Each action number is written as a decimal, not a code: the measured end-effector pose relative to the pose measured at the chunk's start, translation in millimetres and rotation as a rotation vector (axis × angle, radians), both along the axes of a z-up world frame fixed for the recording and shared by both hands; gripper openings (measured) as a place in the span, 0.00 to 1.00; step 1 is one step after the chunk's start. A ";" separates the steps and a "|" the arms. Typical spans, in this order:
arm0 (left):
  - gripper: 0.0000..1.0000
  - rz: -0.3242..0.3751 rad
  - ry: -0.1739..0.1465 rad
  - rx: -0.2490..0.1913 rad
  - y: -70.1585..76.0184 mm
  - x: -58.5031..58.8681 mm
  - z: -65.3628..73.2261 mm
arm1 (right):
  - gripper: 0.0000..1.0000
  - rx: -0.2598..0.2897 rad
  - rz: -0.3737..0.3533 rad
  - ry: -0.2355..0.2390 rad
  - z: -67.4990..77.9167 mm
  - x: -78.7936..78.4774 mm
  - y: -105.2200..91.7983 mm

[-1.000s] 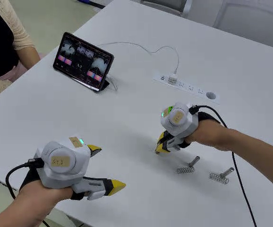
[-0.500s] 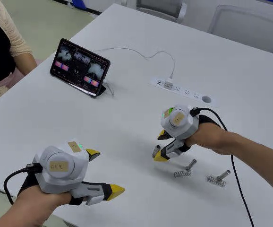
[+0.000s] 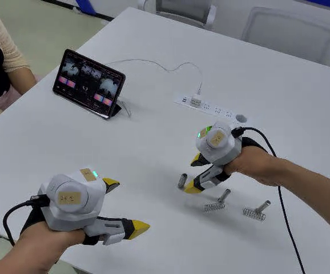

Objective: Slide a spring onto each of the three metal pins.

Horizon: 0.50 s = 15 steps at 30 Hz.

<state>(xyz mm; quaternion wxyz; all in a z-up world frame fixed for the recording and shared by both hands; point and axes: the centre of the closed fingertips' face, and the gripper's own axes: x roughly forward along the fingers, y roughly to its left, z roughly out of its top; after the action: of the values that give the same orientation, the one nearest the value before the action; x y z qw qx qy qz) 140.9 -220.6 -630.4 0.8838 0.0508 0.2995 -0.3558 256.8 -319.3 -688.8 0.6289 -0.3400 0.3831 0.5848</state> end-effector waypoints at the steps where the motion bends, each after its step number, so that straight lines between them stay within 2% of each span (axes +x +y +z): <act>1: 0.71 0.000 -0.001 0.000 -0.2 0.4 0.1 | 0.48 0.006 -0.008 0.004 1.0 -0.9 -0.6; 5: 0.70 -0.003 -0.007 -0.002 -2.0 2.9 1.9 | 0.48 0.023 -0.045 0.003 2.1 -1.0 -6.4; 7: 0.70 -0.006 -0.009 -0.004 -3.9 4.0 2.9 | 0.48 0.057 -0.085 0.011 5.4 -0.3 -7.8; 10: 0.70 -0.011 -0.008 -0.005 -5.8 5.4 1.9 | 0.48 0.080 -0.122 0.026 8.2 -0.8 -12.1; 15: 0.70 -0.024 -0.009 -0.009 -13.0 6.4 2.8 | 0.48 0.147 -0.210 0.026 17.3 2.4 -19.8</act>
<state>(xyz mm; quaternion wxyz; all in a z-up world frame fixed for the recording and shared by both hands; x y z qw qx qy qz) 147.3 -233.7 -627.6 0.8811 0.0517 0.2933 -0.3673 259.2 -339.1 -671.5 0.7050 -0.2434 0.3810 0.5464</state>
